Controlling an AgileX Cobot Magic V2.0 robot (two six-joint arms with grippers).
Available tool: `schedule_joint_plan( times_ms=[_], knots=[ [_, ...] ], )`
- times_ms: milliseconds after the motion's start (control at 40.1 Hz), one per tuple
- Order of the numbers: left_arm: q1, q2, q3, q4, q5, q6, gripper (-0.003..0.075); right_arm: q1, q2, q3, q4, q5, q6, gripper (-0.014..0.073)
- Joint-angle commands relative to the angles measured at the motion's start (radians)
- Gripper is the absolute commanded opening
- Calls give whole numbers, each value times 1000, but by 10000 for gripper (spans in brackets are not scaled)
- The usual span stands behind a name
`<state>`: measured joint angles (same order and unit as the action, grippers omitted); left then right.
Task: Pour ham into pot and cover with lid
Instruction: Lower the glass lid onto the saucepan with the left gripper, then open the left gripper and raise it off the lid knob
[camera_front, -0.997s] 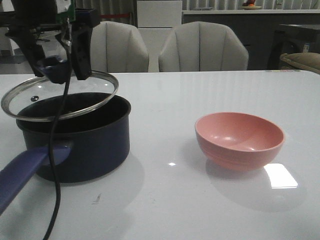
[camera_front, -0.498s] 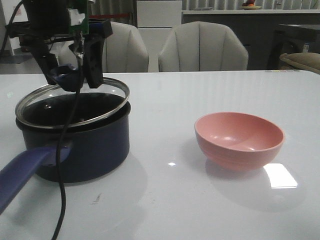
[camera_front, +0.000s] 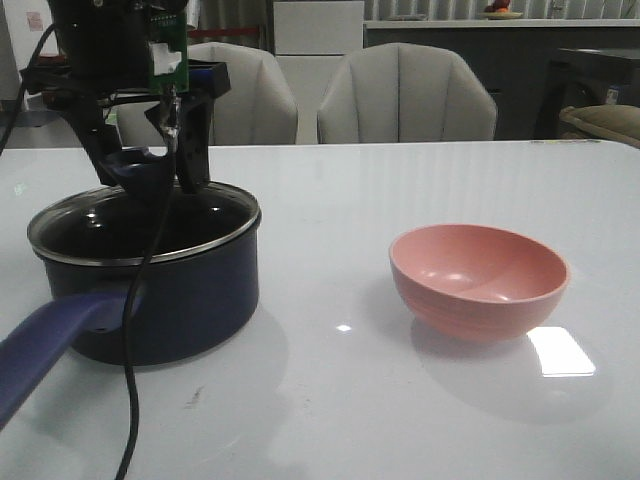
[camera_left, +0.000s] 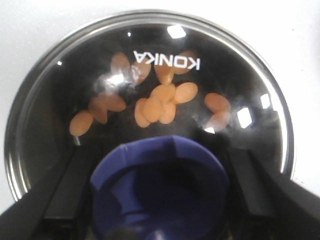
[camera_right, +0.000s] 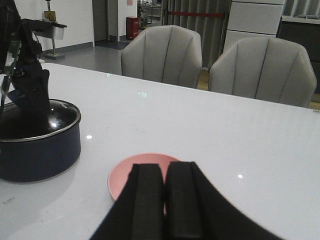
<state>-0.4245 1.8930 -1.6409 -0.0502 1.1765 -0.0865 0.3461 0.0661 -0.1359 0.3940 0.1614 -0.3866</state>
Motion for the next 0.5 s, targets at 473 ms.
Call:
schedule_joint_plan(
  times_ms=[473],
  knots=[
    [-7, -89, -177, -7, -5, -1, 565, -1, 9, -27, 4, -83, 0, 159]
  ],
)
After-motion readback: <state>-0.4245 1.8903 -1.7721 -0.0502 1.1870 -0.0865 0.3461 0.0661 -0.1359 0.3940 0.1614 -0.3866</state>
